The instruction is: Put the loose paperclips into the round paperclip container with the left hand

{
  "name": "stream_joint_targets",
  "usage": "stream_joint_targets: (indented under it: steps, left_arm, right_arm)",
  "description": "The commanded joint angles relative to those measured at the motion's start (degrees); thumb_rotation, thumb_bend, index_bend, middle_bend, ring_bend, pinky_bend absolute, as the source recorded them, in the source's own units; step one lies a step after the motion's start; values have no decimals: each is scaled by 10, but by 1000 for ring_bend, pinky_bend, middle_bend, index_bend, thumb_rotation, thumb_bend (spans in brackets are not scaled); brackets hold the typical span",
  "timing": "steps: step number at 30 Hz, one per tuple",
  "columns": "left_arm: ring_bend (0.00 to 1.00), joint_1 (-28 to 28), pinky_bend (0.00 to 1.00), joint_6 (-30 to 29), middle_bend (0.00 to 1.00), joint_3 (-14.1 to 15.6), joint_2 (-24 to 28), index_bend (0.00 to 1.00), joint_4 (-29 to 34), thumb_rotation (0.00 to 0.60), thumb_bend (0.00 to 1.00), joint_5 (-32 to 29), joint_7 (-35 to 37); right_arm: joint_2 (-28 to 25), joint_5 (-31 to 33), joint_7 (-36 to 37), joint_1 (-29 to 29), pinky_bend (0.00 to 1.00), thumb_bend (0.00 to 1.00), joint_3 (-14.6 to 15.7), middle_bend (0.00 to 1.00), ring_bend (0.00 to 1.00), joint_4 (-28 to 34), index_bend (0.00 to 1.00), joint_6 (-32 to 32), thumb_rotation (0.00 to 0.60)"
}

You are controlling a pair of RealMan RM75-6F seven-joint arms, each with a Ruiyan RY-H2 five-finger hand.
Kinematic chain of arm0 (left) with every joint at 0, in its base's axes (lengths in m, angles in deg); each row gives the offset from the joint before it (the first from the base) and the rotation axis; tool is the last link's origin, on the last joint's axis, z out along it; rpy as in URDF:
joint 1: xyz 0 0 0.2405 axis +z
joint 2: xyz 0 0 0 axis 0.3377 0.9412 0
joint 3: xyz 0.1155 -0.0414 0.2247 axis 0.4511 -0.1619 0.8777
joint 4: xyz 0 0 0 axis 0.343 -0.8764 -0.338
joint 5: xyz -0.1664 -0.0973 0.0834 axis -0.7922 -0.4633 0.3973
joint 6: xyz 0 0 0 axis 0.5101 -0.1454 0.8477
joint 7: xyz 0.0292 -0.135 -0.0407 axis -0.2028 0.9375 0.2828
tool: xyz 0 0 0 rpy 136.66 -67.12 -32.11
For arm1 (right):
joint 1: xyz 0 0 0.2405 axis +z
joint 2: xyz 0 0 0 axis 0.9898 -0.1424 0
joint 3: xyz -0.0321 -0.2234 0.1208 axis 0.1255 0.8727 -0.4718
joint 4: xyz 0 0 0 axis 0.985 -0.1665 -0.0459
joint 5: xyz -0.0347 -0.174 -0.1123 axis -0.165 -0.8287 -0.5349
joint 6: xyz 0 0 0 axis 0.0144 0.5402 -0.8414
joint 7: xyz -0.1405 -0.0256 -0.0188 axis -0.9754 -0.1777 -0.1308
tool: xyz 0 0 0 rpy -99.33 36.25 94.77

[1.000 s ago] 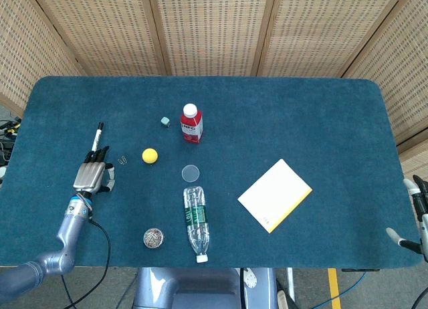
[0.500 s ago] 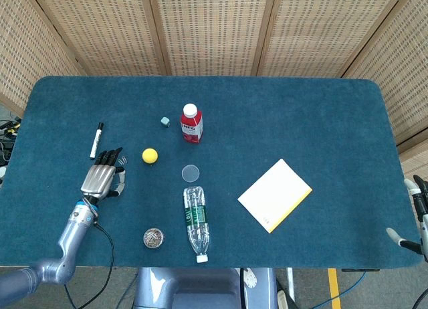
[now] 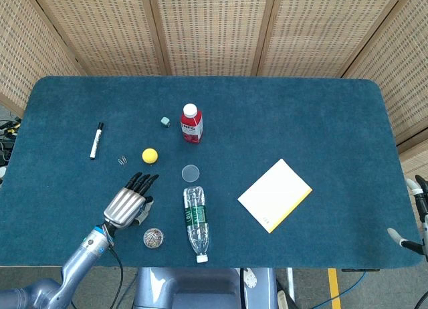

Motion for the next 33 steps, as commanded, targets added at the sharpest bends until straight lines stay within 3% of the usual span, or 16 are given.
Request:
stream_joint_targets:
  steps: [1,18,28,33]
  left_arm:
    - [0,9,0,-4,0,19,-2,669,13,600,397,11,-17]
    - [0,24,0,-3,0,61,16,669,49,600,397,59,-28]
    - [0,26,0,12,0,61,18,668,55,600,400,52,-36]
    - [0,26,0,16,0,59,15,567,54,600,380,53,-37]
  right_arm:
    - [-1,-1,2,-1,0,0,0,0,0,0,0,1,600]
    - [-2,-1,6,-3,0,0,0,0,0,0,0,4,600]
    - [-3,-1,7,-3,0,0,-1,0,0,0,0,4,600]
    - [-3,-1,7,-3,0,0,-1,0,0,0,0,4,600]
